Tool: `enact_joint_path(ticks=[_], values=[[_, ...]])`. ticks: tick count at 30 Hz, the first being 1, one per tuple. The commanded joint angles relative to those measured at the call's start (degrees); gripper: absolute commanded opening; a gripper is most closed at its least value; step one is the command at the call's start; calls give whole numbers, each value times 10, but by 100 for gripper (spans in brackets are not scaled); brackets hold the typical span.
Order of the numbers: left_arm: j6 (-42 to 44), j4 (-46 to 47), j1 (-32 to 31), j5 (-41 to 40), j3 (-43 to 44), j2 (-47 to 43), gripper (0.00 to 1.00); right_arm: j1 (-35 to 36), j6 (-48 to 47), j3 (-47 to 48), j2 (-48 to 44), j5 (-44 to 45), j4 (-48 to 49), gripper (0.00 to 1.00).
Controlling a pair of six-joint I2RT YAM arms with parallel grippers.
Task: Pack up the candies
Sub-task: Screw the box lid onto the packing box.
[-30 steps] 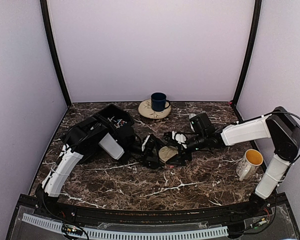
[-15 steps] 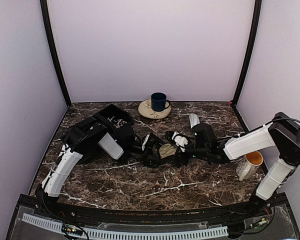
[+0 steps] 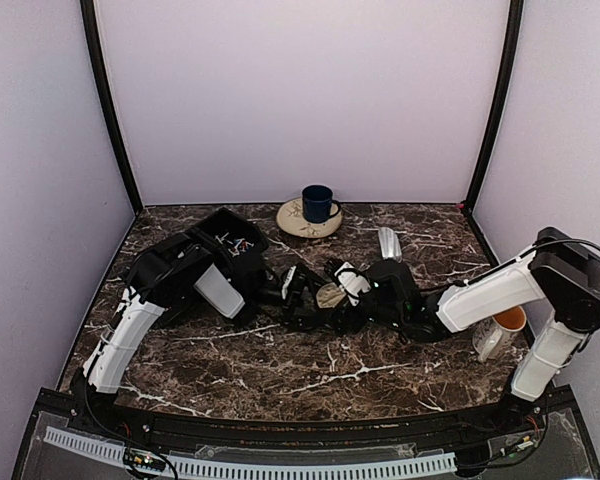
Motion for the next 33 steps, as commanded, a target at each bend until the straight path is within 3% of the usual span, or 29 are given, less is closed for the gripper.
enact_joint_path(ticks=[1,6,13,17,27,30,33], values=[[-16,-92,0,-20,-48,92,71,10,8,-15,-19,18,-18,97],[-17,-89,0,-19,-47,93,71,10,-20,-34,-89,-5,-34,97],[-24,-91,1,8,-38,99,71,-9,-113,-21,-150,-85,-136,97],[-42,-69,2,44,-34,104,71,-46,-156,-1,-166,-188,-192,97],[-126,27,-1,125,-17,130,71,-110,-325,63,-137,-340,-316,97],[-123,24,-4,133,-14,131,71,-130,-371,88,-110,-405,-337,97],[-105,-1,-6,132,-16,126,71,-133,-425,152,-60,-448,-439,97]])
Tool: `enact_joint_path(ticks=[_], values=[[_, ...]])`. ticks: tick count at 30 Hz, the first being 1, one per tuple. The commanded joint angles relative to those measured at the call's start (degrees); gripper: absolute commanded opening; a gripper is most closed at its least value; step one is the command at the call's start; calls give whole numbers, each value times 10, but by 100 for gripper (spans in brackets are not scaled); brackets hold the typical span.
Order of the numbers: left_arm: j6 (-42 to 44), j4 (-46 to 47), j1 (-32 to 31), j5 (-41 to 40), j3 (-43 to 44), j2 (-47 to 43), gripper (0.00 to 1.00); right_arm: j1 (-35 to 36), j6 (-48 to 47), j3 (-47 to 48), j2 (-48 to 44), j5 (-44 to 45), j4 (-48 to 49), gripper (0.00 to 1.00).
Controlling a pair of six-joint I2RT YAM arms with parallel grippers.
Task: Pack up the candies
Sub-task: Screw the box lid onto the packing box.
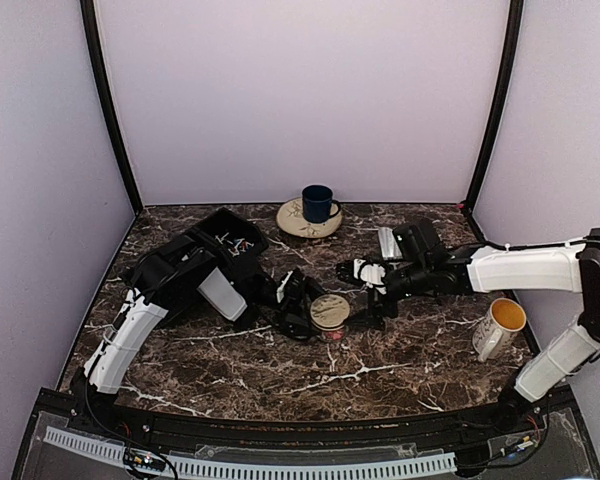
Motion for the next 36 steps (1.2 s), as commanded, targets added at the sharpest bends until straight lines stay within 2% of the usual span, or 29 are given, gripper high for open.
enact_joint_path(ticks=[1,5,9,21,30,36], values=[[8,-113,-5,16,-31,101,71,-6,-107,88,65,-105,-133,97],[25,-136,-6,9,-29,99,71,-7,-138,148,120,-114,-195,97],[30,-143,-7,7,-26,100,71,-7,-156,166,144,-133,-212,97],[35,-155,-7,5,-21,102,71,-5,-156,176,177,-142,-202,97],[37,-159,-7,4,-19,103,71,-4,-128,176,183,-138,-154,97],[37,-162,-7,2,-18,103,71,-2,-117,176,185,-146,-146,100]])
